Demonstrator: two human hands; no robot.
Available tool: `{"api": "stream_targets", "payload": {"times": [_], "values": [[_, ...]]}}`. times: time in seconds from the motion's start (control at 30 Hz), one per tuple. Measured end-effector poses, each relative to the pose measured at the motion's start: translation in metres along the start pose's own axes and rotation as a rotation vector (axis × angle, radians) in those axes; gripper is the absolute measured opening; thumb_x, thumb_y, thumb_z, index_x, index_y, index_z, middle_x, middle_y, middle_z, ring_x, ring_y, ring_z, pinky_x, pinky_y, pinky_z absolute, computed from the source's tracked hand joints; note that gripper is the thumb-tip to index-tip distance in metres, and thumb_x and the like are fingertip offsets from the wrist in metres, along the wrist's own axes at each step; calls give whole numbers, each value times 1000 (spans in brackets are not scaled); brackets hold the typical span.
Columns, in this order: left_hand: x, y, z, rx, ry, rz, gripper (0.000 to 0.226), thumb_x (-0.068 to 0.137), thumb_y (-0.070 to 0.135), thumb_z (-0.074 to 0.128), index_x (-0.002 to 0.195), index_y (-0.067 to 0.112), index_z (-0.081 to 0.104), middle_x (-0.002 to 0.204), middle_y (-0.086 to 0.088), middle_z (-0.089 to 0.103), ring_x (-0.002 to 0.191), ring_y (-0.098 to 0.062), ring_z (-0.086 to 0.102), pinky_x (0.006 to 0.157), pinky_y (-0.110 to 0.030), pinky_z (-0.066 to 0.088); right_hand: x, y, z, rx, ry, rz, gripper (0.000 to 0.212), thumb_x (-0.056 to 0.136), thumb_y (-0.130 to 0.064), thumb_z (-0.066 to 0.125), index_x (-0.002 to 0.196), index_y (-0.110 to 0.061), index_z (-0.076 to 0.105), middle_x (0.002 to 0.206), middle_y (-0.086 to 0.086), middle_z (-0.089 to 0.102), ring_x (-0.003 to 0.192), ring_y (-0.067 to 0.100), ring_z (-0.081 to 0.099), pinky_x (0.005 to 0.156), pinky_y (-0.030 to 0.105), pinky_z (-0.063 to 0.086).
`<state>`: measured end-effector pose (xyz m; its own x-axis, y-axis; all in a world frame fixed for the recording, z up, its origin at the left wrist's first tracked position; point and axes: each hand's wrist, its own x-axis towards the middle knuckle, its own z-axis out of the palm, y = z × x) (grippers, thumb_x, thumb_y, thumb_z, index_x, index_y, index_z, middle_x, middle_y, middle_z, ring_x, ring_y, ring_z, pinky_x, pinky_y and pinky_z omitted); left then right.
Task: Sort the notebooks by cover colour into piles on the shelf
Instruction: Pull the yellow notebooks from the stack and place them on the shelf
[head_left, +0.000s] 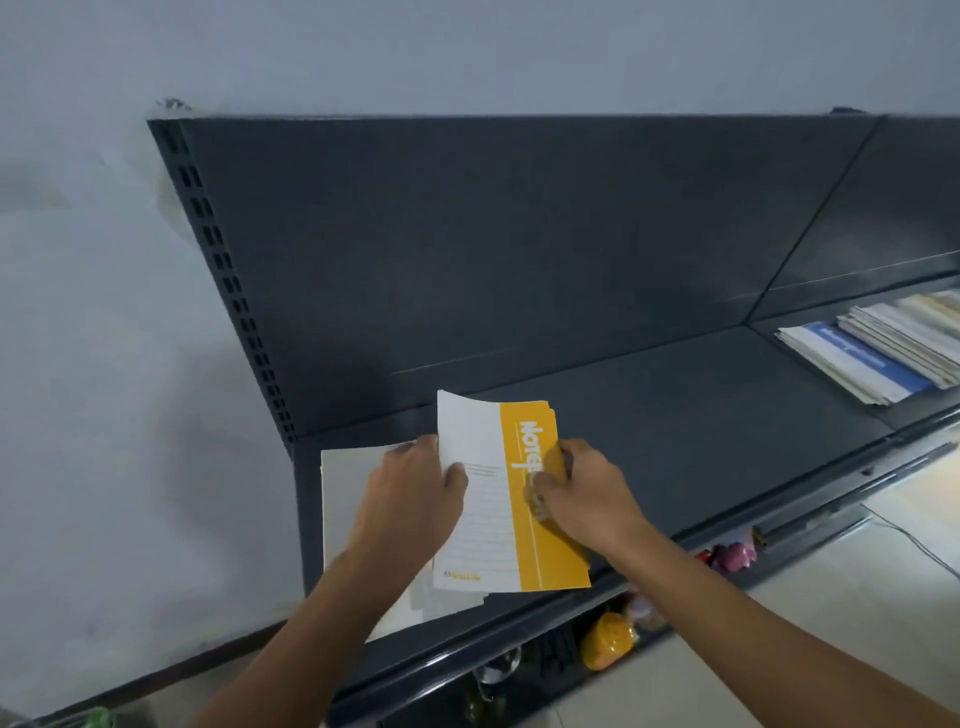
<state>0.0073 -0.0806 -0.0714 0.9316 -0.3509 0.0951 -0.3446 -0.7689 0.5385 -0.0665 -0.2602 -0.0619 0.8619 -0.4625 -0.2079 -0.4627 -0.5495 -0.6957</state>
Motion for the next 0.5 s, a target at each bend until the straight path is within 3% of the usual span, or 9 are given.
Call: {"api": "stream_targets", "payload": {"times": [0.07,0.17,0.33,0.5], "values": [[8,13,6,20,-10,32,10,99,33,49,95,24,47,77,14,53,63,-6,51,52,-16,29,1,7,-14,-20,32,3,45,96,-28,60,138,-16,47,104,-6,67,86,11,66,78,33,52],[18,39,21,77,-21,58,13,99,37,50,98,23,48,73,17,49,60,-5,49,49,-14,25,3,25,-38,-64,89,16,44,96,-30,59,136,-15,47,114,0,64,99,21,61,78,32,46],[38,107,59,105,-71,150,21,98,40,48,108,21,50,89,7,58,71,-9,51,65,-27,38,8,70,-95,-119,176,36,30,97,-31,57,121,-15,50,101,-3,58,93,20,58,75,33,44],[46,195,105,135,-149,261,23,99,42,46,103,20,48,97,1,62,83,-20,57,71,-34,43,9,131,-166,-120,280,75,32,95,-27,58,120,-10,51,110,7,64,101,29,62,78,38,49]]}}
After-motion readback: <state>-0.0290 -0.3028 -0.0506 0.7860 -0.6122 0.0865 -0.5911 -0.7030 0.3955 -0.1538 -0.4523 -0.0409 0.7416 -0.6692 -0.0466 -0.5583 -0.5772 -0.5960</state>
